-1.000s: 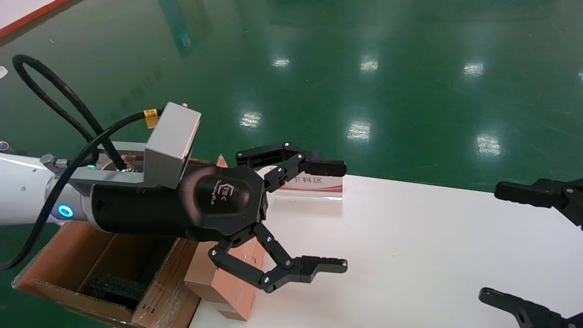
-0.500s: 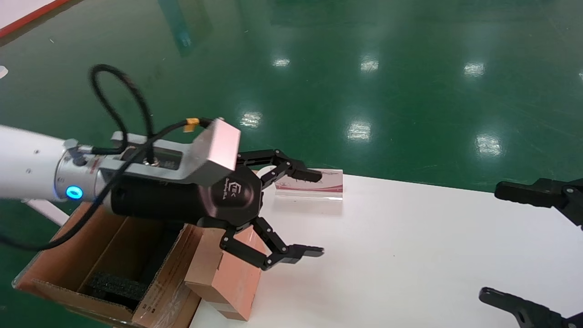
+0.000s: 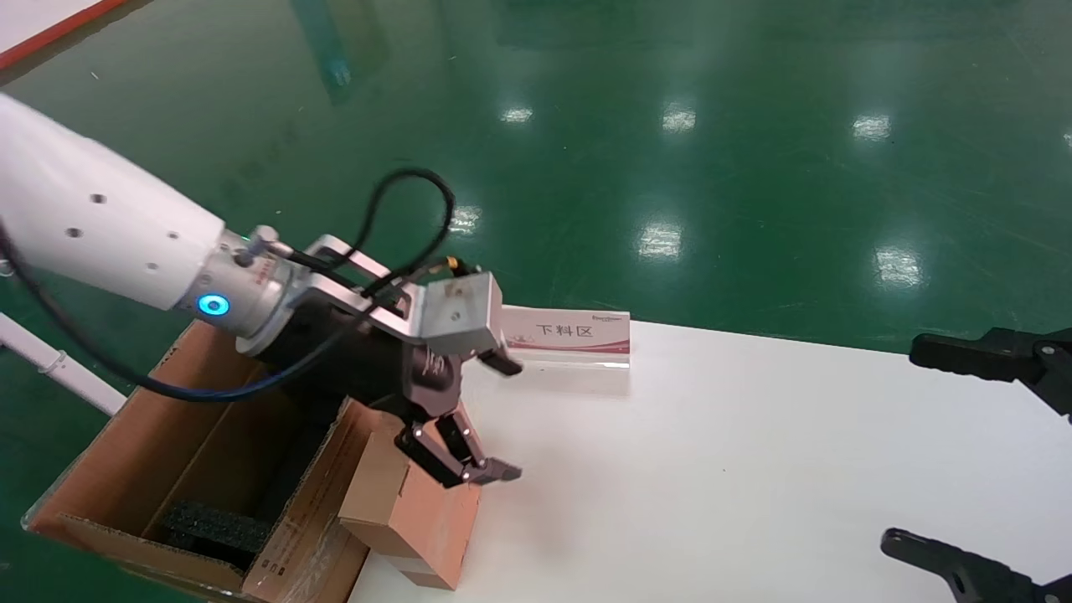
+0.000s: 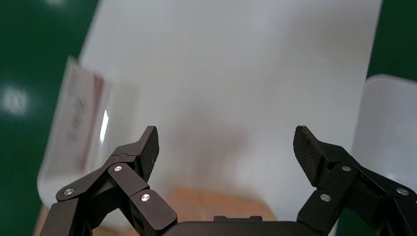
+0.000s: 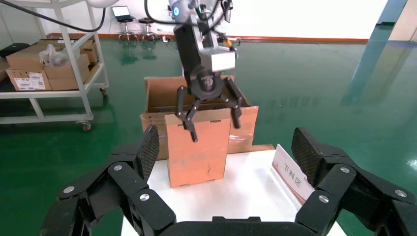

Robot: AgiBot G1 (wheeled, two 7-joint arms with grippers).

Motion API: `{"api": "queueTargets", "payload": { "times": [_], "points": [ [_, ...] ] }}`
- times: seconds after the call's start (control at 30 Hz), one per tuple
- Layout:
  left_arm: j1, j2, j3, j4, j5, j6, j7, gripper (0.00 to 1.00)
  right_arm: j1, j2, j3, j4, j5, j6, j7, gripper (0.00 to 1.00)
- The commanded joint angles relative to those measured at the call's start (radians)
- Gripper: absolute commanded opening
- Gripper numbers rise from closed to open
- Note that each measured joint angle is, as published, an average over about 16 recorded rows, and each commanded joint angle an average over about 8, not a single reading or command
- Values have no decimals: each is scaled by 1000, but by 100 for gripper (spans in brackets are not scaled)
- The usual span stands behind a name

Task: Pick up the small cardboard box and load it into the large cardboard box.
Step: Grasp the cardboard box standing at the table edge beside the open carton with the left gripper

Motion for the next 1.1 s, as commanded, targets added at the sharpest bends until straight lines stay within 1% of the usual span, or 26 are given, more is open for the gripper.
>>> {"api": "queueTargets", "payload": {
  "times": [0.03, 0.2, 0.33, 0.63, 0.93, 1.1],
  "points": [
    [-46, 9, 75, 0, 28, 2, -45, 100, 0, 0, 0, 0, 0, 0, 0, 100],
    [-156, 23, 222, -5, 84, -3, -167, 100, 0, 0, -1, 0, 0, 0, 0, 100],
    [-231, 25, 309, -9, 86, -5, -249, 100, 0, 0, -1, 0, 1, 0, 0, 100],
    [-377, 30, 491, -14, 20, -4, -388, 100, 0, 1, -1, 0, 1, 1, -1, 100],
    [-517, 72, 718, -17, -41, -4, -506, 100, 0, 1, -2, 0, 1, 1, -1, 100],
    [-587, 95, 833, -17, -115, -4, -553, 100, 1, 1, -2, 0, 2, 1, -1, 100]
  ]
}}
